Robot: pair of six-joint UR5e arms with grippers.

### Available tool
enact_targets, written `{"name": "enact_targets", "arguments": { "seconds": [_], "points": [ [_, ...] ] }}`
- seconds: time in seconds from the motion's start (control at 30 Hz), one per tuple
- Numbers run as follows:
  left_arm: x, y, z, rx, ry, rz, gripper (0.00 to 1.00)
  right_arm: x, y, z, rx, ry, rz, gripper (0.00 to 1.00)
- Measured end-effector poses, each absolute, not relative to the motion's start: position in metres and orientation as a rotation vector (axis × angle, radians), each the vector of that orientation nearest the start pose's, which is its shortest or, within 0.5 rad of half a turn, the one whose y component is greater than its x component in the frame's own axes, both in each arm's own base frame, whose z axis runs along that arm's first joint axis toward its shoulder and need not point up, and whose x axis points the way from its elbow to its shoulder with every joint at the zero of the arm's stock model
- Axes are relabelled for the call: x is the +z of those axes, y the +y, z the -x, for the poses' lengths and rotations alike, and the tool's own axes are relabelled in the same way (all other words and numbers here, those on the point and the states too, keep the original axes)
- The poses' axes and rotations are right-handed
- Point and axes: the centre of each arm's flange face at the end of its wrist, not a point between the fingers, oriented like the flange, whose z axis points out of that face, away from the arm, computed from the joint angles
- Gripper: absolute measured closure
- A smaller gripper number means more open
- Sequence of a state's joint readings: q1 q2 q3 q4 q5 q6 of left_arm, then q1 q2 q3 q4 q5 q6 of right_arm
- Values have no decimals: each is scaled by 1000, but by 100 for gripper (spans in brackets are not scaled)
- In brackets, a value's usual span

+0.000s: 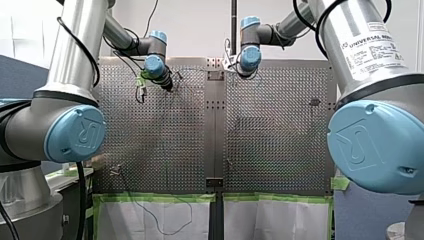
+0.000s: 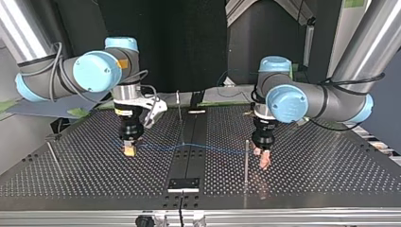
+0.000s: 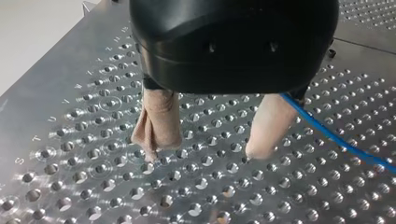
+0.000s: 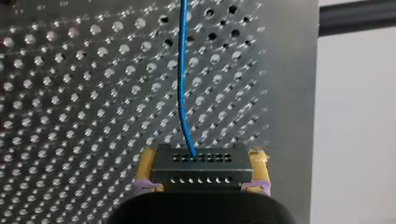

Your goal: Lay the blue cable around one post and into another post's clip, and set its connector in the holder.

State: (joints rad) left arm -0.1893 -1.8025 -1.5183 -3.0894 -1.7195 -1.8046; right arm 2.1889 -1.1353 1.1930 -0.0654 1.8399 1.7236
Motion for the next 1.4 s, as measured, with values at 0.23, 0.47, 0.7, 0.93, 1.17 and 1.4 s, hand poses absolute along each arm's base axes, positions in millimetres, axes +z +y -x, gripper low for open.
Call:
{"name": "enact_targets", "arguments": {
  "seconds": [0.23,0.47,0.7,0.93,1.17,1.4],
  "points": [
    [393,-228,-533,-203,1699,148,0,385,-496,-462,1510,-1218,-1359,100],
    [393,-231,-532,-213,1699,150,0,322,-516,-445,1416,-1292,-1338,100],
    [393,-233,-531,-217,1698,148,0,265,-522,-438,1359,-1330,-1362,100],
    [393,-233,-531,-220,1697,147,0,208,-519,-433,1300,-1352,-1400,100],
    [393,-234,-531,-222,1694,147,0,153,-512,-423,1224,-1387,-1410,100],
    [393,-233,-532,-226,1692,149,0,95,-498,-412,1171,-1436,-1424,98]
  ]
}}
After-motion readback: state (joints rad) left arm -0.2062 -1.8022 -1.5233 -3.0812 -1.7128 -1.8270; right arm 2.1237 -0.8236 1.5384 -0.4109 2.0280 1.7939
